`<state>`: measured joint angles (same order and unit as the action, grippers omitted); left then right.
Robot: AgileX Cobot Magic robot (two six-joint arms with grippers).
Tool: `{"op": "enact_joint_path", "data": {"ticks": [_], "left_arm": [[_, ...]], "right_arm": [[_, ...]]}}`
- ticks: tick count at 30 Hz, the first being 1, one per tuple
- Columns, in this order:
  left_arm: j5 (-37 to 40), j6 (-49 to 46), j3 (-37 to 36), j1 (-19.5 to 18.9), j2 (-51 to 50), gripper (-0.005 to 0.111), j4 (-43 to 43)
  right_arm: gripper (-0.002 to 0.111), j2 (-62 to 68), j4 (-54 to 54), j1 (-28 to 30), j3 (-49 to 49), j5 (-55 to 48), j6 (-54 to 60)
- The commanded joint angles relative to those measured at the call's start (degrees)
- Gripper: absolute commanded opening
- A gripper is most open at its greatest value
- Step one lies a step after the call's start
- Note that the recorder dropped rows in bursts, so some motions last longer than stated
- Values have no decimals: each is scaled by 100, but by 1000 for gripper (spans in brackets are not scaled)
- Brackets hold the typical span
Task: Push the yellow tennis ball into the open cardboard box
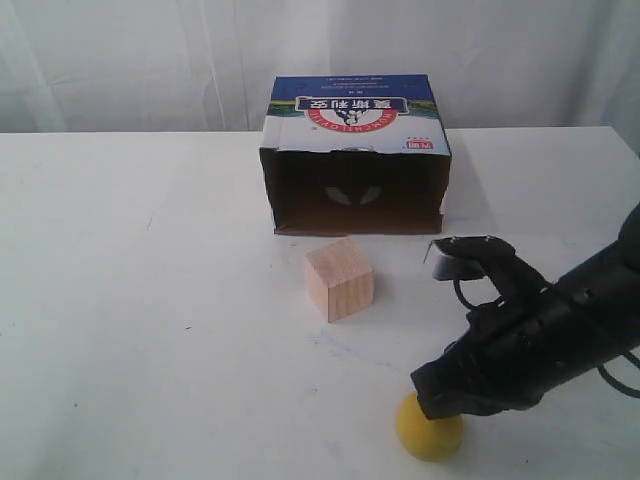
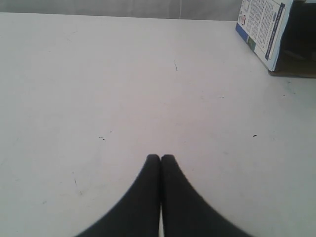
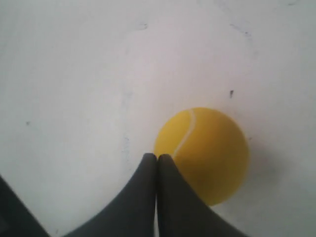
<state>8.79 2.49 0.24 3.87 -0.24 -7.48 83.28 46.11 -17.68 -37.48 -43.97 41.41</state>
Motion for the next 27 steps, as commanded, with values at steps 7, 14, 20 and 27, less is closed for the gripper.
{"op": "enact_joint_path", "data": {"ticks": [7, 14, 20, 27], "left_arm": [[-21, 5, -24, 24, 24, 0, -12], [-21, 5, -24, 24, 24, 0, -12], [-21, 5, -24, 24, 24, 0, -12], [-21, 5, -24, 24, 24, 0, -12]], "right_arm": [[0, 253, 20, -12, 79, 1147, 81], [0, 253, 20, -12, 52, 2378, 91], [0, 54, 20, -12, -270, 2589, 91], [0, -255, -8, -12, -161, 1532, -102]]}}
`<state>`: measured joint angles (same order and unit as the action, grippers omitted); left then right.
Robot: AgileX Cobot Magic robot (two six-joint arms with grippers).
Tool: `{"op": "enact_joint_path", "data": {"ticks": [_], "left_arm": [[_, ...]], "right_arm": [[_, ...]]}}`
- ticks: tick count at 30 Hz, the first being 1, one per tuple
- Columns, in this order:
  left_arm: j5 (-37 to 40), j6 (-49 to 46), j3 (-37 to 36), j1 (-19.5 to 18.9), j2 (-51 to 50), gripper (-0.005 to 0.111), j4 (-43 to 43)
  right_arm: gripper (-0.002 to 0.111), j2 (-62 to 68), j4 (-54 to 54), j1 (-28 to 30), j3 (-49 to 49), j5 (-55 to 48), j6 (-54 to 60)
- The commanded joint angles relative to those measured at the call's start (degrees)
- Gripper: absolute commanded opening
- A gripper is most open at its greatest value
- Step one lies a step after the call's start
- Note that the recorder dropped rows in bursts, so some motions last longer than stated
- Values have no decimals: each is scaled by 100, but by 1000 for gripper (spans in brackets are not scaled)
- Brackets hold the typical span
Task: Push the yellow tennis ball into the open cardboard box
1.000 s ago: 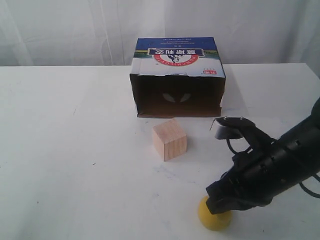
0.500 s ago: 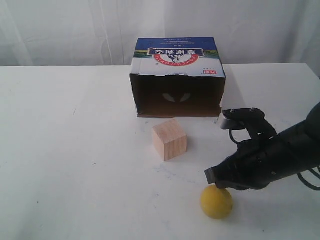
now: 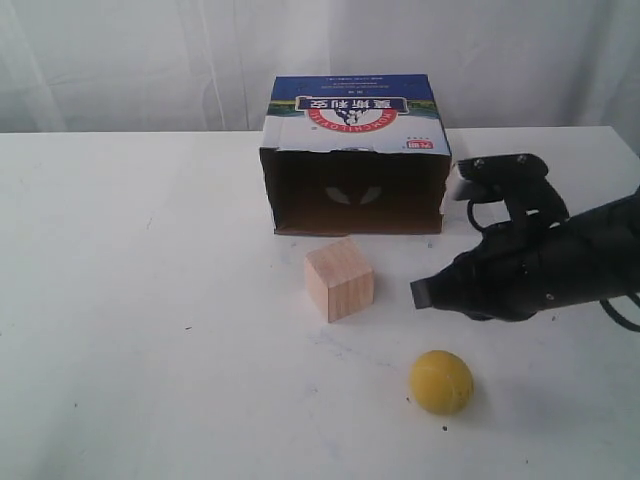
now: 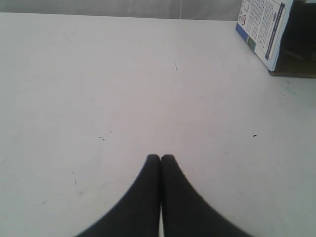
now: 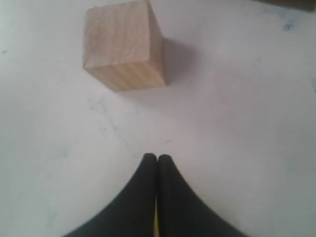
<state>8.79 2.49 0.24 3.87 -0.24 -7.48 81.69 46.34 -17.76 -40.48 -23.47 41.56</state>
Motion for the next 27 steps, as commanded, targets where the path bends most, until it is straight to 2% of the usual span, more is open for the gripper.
{"op": "enact_joint_path", "data": {"ticks": [1, 2, 7, 11, 21, 24, 27], "left_arm": [[-21, 5, -24, 24, 24, 0, -12], [-21, 5, -24, 24, 24, 0, -12], [-21, 5, -24, 24, 24, 0, -12], [-21, 5, -24, 24, 24, 0, -12], [-21, 5, -24, 24, 24, 0, -12], [-21, 5, -24, 24, 24, 0, -12], [-21, 5, -24, 24, 24, 0, -12]], "right_arm": [[0, -82, -53, -4, 214, -363, -115], [0, 5, -96, -4, 317, 18, -115], [0, 436, -84, -4, 320, 247, -131], [0, 879, -35, -4, 320, 898, -131], [0, 907, -26, -4, 128, 2395, -131], [0, 804, 19, -4, 28, 2347, -144], [0, 635, 29, -4, 28, 1579, -667]]}}
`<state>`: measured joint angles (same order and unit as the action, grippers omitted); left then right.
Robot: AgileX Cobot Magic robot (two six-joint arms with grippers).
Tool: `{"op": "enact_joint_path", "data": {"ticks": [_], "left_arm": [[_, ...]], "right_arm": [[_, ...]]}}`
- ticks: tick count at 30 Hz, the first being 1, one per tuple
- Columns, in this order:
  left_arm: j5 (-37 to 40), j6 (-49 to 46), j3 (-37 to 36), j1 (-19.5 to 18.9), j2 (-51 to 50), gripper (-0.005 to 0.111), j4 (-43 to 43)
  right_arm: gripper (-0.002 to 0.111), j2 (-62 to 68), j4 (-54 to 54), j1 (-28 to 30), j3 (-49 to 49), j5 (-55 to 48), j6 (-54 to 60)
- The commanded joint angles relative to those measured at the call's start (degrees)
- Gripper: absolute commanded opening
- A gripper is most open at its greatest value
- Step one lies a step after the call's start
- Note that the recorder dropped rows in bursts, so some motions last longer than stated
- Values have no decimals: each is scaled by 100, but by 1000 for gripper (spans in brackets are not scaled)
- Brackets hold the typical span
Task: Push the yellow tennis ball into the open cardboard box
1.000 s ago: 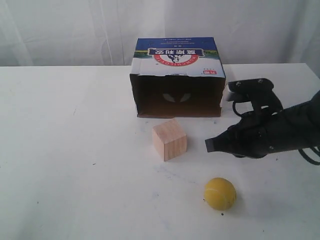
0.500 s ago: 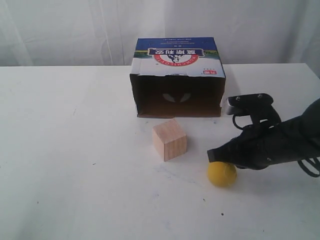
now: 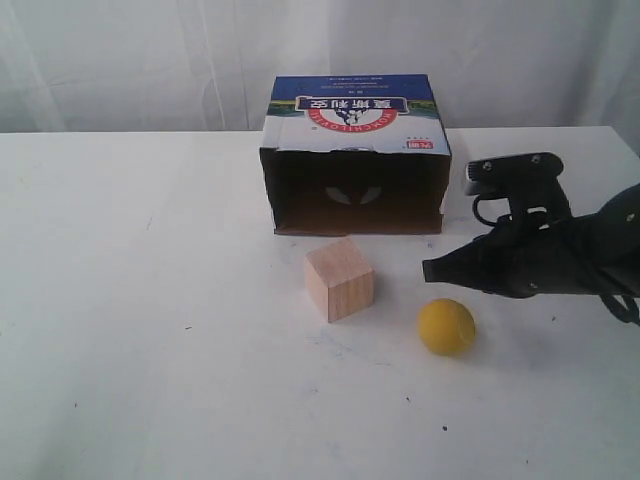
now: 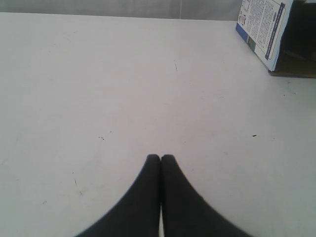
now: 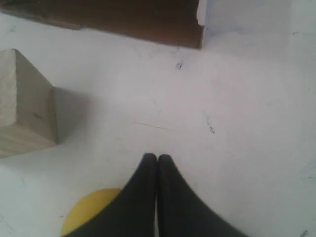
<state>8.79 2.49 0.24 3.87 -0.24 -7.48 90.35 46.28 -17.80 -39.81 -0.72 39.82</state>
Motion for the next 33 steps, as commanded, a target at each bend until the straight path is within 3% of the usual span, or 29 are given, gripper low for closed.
{"op": "enact_joint_path", "data": {"ticks": [1, 3, 17, 33], "left_arm": [[-21, 5, -24, 24, 24, 0, -12], [-21, 5, -24, 24, 24, 0, -12], [-21, 5, -24, 24, 24, 0, -12], [-21, 5, -24, 24, 24, 0, -12]], "right_arm": [[0, -276, 36, 0, -39, -1090, -755], [0, -290, 36, -44, -39, -1437, -823], [0, 995, 39, -111, -232, -208, -664], [0, 1071, 23, -111, -1037, 278, -650]]}}
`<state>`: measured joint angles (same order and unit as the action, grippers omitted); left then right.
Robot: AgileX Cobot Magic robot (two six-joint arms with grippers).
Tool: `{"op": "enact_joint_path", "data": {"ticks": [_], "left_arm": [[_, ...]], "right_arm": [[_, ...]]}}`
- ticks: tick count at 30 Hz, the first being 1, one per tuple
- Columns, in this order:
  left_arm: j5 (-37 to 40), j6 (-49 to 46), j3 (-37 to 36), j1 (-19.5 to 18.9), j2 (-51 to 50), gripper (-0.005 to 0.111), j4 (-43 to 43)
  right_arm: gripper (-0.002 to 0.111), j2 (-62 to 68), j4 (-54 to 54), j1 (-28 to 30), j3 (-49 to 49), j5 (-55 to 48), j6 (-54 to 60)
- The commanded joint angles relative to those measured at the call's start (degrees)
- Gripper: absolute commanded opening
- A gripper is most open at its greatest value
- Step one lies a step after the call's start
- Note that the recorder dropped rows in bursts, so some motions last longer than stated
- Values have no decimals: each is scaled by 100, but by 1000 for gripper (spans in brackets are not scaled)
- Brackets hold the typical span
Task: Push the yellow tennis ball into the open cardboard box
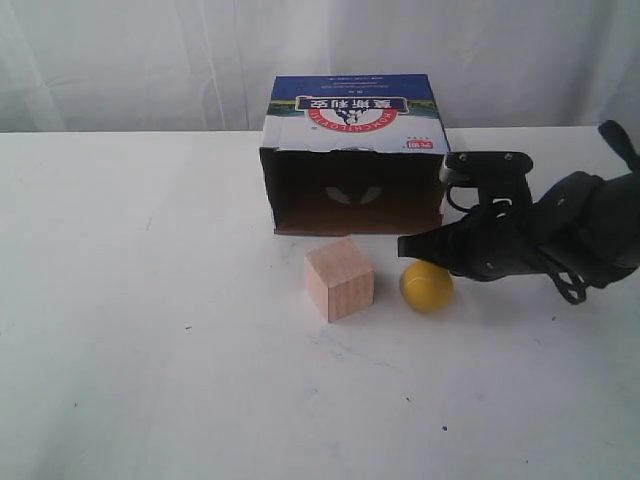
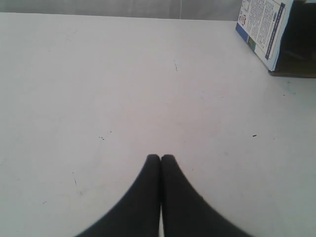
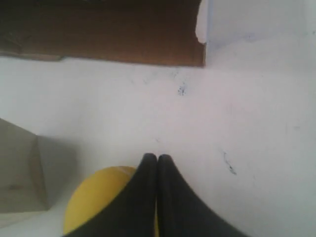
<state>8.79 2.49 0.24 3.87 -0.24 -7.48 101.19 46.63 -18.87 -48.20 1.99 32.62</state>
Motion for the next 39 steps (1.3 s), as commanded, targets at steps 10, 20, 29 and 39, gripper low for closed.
{"op": "enact_joint_path", "data": {"ticks": [10, 20, 29, 39], "left_arm": [[-21, 5, -24, 24, 24, 0, -12], [-21, 5, -24, 24, 24, 0, -12], [-21, 5, -24, 24, 24, 0, -12], [-21, 5, -24, 24, 24, 0, -12]], "right_arm": [[0, -113, -12, -222, -336, -1009, 138], [0, 630, -12, -311, -448, -406, 174], [0, 630, -12, -311, -697, 24, 198], [0, 265, -43, -311, -723, 347, 544]]}}
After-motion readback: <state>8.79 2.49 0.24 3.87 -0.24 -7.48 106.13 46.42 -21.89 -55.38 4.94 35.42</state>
